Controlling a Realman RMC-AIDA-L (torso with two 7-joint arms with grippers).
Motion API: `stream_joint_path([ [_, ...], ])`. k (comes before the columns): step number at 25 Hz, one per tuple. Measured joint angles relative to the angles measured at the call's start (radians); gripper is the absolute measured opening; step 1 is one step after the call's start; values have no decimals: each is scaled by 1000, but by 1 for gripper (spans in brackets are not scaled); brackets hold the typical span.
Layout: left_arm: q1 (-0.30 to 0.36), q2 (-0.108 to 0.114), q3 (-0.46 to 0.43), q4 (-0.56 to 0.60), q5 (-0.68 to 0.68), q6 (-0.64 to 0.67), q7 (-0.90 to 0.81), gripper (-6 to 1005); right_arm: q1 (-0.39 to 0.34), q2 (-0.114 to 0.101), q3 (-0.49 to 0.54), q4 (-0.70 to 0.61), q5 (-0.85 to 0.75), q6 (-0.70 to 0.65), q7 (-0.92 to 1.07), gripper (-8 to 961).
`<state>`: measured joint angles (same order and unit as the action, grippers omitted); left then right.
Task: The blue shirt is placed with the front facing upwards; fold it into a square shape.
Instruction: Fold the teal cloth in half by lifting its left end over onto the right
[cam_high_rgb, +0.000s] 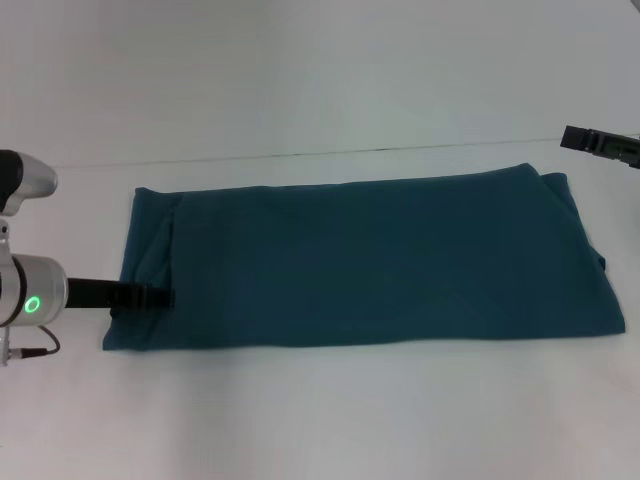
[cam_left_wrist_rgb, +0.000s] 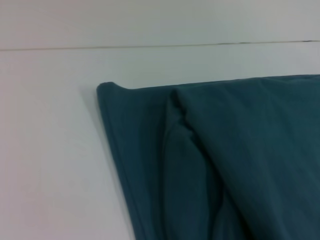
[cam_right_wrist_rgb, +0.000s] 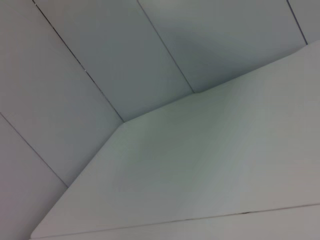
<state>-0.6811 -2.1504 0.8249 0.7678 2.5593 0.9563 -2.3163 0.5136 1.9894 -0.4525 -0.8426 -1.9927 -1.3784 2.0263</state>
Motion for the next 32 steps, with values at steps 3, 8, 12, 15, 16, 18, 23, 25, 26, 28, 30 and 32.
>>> stream_joint_path([
  [3, -3, -3, 0, 5, -2, 7, 0, 639, 0, 0, 0, 0, 0, 0, 0, 910],
  [8, -9, -6, 3, 12, -2, 8, 0, 638, 0, 0, 0, 0, 0, -1, 0, 909],
  [12, -7, -4, 1, 17, 2, 0, 0, 638, 1, 1, 0, 2, 0, 0, 0, 909],
  [15, -3, -2, -3, 21, 3, -6, 0, 638, 2, 1, 0, 2, 0, 1, 0, 909],
  [16, 0, -1, -4, 25, 4, -10, 0, 638, 3, 2, 0, 2, 0, 1, 0, 909],
  [18, 6, -3, -5, 35, 5, -24, 0, 638, 5, 2, 0, 2, 0, 1, 0, 909],
  [23, 11, -3, -8, 37, 7, -49, -10, 639, 9, 2, 0, 2, -1, 2, 0, 909],
  [25, 11, -3, -8, 34, 8, -58, -12, 639, 10, 2, 0, 4, -2, 2, 0, 909],
  [26, 12, -4, -8, 33, 8, -63, -12, 639, 10, 2, 0, 5, -3, 3, 0, 910],
  [28, 12, -5, -8, 27, 8, -71, -14, 639, 11, 1, 0, 6, -3, 5, 0, 910],
  [30, 9, -3, -6, 16, 10, -75, -17, 639, 11, 2, 0, 6, -4, 5, 0, 910],
  [32, 6, -2, -4, 9, 19, -76, -22, 639, 11, 2, 0, 7, -4, 5, 0, 910],
])
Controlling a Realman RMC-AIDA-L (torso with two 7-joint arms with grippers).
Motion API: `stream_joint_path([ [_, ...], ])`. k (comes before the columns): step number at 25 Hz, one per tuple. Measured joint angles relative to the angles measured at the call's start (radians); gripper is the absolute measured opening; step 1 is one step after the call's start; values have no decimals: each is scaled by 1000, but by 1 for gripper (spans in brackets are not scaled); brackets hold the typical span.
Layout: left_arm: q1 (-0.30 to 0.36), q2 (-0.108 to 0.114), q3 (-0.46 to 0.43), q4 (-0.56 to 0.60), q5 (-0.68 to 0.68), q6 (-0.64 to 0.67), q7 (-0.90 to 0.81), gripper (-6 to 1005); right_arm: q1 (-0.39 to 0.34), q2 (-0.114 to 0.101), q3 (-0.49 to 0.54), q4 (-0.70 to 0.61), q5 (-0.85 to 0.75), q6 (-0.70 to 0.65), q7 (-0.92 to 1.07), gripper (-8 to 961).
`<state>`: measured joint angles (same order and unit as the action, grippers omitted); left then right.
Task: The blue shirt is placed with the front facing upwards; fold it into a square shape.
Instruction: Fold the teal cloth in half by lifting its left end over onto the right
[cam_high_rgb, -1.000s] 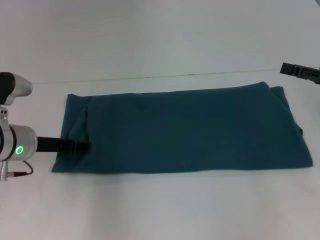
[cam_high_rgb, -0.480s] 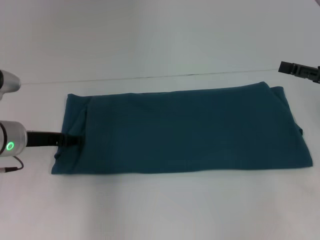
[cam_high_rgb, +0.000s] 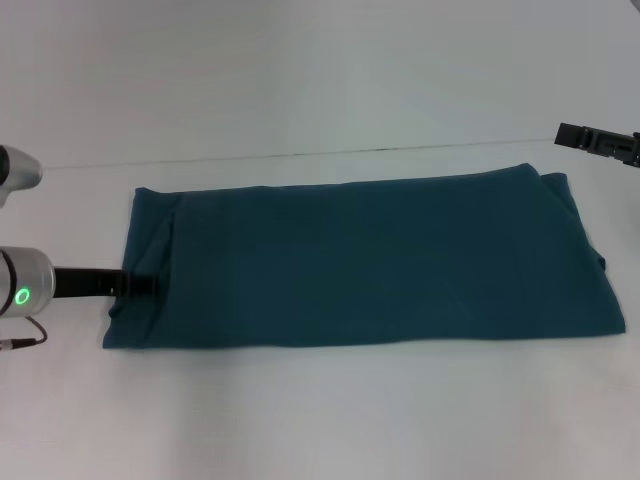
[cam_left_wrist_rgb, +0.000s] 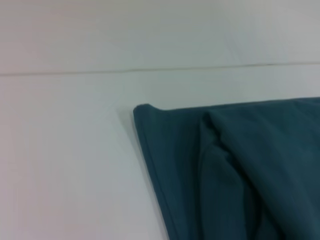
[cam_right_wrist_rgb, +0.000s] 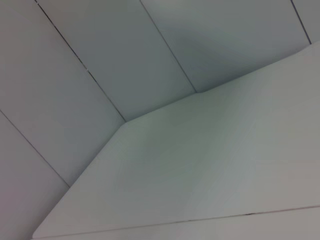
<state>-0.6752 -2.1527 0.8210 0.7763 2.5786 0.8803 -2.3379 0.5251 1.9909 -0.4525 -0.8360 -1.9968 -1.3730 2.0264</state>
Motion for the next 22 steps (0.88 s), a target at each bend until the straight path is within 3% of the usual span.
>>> stream_joint_path([
  [22, -4, -4, 35, -13, 14, 8, -4, 638, 0, 2, 0, 0, 1, 2, 0, 909],
])
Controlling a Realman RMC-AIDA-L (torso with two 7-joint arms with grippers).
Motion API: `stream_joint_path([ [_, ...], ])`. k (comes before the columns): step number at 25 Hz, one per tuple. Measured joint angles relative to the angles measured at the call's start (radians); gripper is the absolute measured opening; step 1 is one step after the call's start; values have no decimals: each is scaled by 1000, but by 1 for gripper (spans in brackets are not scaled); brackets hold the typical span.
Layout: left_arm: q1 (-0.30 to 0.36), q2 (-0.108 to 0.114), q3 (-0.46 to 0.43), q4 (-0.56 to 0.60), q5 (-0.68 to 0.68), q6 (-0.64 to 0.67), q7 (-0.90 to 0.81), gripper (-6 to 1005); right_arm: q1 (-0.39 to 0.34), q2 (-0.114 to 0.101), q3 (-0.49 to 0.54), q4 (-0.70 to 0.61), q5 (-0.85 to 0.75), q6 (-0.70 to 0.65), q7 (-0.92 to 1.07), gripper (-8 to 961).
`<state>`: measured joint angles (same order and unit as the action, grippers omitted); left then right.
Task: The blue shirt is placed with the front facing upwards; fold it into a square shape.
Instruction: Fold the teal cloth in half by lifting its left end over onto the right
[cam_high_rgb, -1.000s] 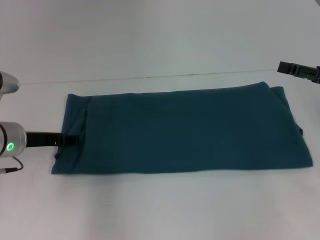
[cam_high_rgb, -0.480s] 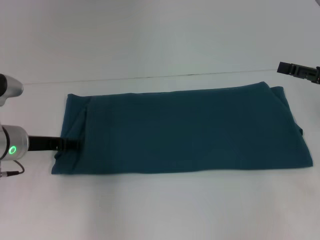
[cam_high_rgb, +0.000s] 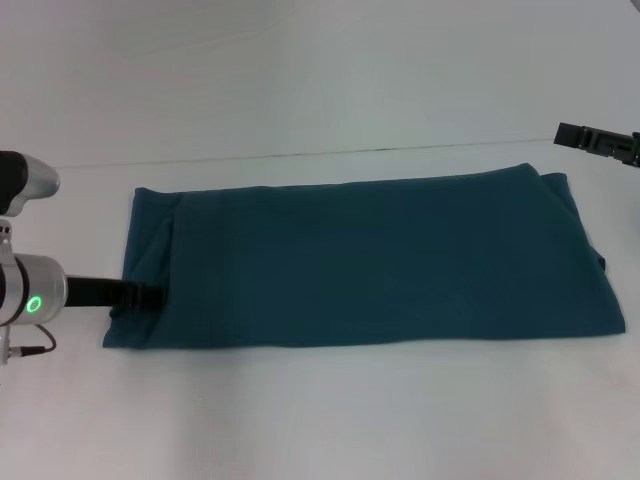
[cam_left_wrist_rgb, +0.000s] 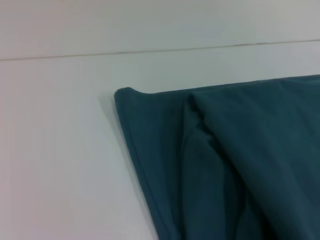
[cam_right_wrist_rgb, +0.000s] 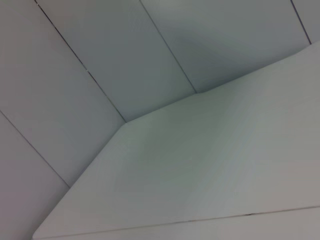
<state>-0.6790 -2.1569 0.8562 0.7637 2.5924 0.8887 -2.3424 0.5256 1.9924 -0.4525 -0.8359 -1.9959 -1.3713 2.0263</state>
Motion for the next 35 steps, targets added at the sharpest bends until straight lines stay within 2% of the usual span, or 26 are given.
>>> stream_joint_path([
  [35, 6, 1, 4, 6, 2, -26, 4, 638, 2, 0, 0, 1, -1, 0, -2, 910],
])
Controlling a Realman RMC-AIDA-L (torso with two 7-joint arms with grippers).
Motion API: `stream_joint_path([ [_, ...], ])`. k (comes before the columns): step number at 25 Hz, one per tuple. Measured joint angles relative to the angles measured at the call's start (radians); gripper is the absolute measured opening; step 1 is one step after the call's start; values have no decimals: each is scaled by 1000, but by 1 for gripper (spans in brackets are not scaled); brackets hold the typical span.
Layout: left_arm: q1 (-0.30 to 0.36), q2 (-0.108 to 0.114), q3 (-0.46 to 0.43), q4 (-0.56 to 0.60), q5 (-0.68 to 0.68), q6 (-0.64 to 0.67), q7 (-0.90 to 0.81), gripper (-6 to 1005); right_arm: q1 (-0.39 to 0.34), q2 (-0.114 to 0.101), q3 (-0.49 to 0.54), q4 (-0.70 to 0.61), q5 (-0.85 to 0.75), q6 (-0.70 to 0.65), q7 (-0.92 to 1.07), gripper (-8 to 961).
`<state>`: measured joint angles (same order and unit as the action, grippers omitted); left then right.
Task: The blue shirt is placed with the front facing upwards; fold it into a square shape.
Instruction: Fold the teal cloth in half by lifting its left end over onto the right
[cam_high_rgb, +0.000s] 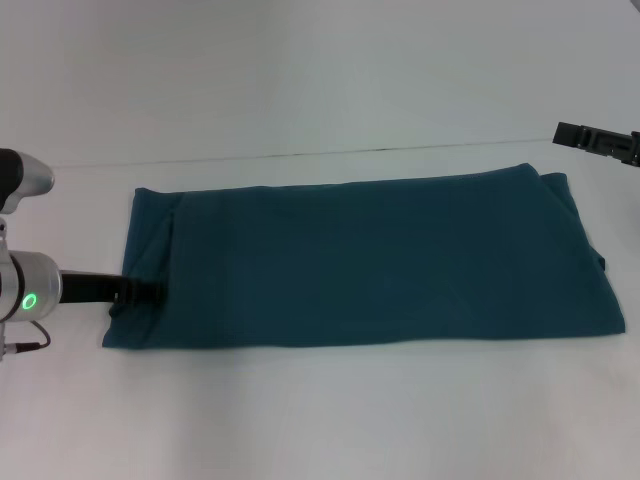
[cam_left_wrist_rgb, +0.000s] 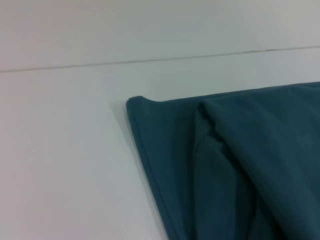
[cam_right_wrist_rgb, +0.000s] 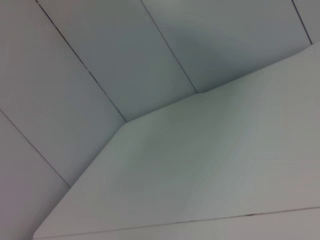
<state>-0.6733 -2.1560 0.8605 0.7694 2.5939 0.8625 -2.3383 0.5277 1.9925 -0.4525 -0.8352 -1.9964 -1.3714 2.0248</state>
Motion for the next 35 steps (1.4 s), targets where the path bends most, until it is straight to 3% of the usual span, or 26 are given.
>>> stream_joint_path([
  [15, 6, -2, -10, 45, -10, 37, -7, 639, 0, 0, 0, 0, 1, -1, -4, 910],
  [20, 32, -3, -11, 119, -12, 77, -63, 639, 1, 0, 0, -3, 2, 0, -5, 910],
  [28, 100, 5, -86, 284, -130, 338, -88, 638, 6, 0, 0, -5, 3, 2, -15, 909],
  [35, 112, 34, -222, 291, -158, 605, -93, 638, 9, 0, 0, -6, 4, -5, -18, 910],
])
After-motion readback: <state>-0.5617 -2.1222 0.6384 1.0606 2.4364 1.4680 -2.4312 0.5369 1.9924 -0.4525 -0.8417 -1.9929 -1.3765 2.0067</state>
